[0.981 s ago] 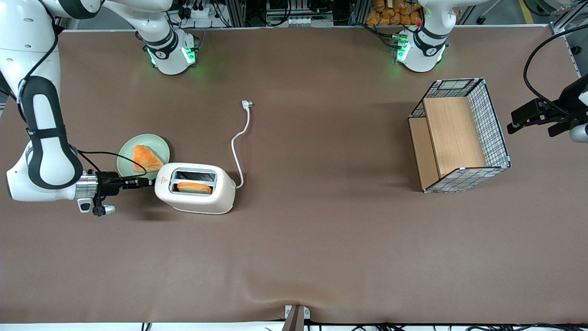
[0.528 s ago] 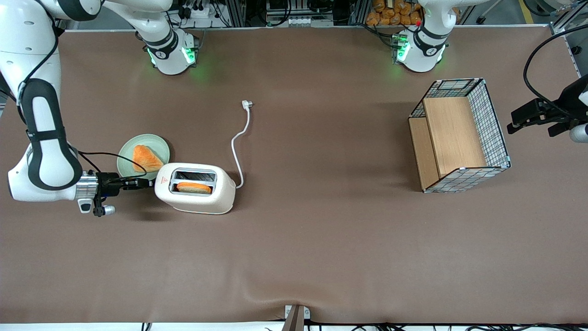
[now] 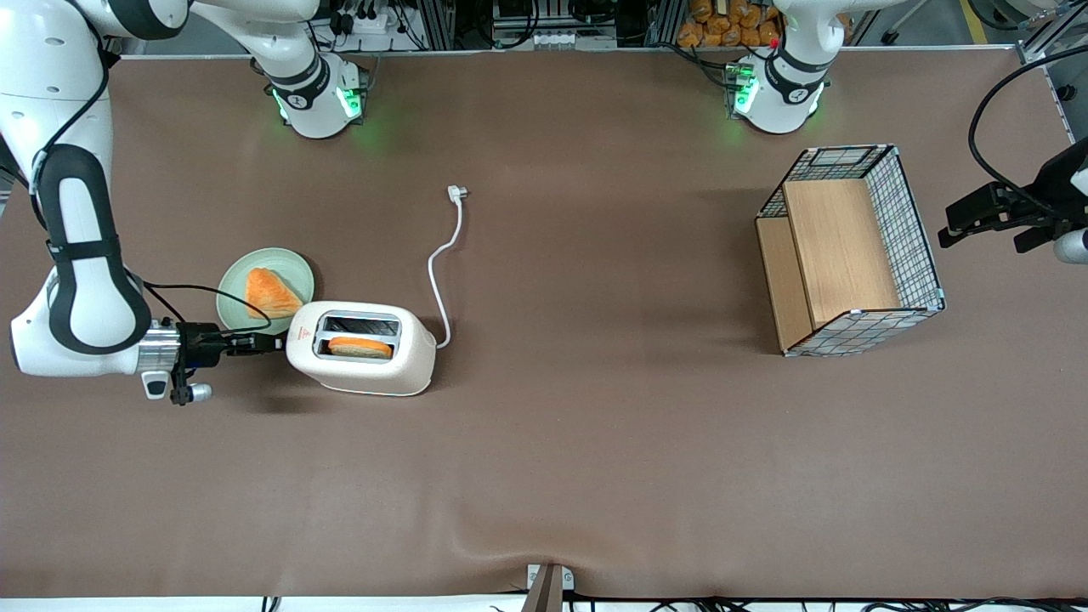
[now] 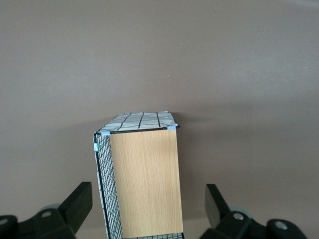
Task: Press toaster button with right arm
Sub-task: 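Lift the right gripper off the lever and pull back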
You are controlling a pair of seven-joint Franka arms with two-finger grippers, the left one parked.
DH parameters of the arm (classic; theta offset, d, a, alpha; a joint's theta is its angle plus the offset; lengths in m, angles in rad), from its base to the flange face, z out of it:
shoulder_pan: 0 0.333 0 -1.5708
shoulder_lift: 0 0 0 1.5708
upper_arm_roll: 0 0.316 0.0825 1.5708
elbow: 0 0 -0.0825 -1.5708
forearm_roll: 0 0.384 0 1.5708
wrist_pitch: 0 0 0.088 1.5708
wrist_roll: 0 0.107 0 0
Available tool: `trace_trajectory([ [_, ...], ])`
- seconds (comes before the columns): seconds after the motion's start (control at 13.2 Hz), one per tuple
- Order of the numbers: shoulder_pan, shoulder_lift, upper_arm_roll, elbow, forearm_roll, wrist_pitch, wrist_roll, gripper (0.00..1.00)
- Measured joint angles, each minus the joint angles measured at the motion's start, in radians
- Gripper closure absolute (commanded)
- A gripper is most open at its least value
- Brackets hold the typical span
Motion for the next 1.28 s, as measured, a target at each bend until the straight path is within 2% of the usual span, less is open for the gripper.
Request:
trace_trajectory([
  [0.3, 0.006, 0.014, 0.001, 0.087, -0.021, -0.013, 0.030, 0.99],
  [0.38, 0.006, 0.016, 0.001, 0.115, -0.034, -0.017, 0.053, 0.44],
  [0.45, 0.007, 0.017, 0.001, 0.140, -0.049, -0.018, 0.079, 0.00],
  [0.68, 0.007, 0.017, 0.001, 0.185, -0.066, -0.001, 0.167, 0.00],
  [0.98, -0.001, 0.020, -0.003, 0.207, -0.077, 0.124, 0.197, 0.00],
  [1.28, 0.003, 0.025, -0.002, 0.213, -0.214, 0.332, 0.196, 0.00],
])
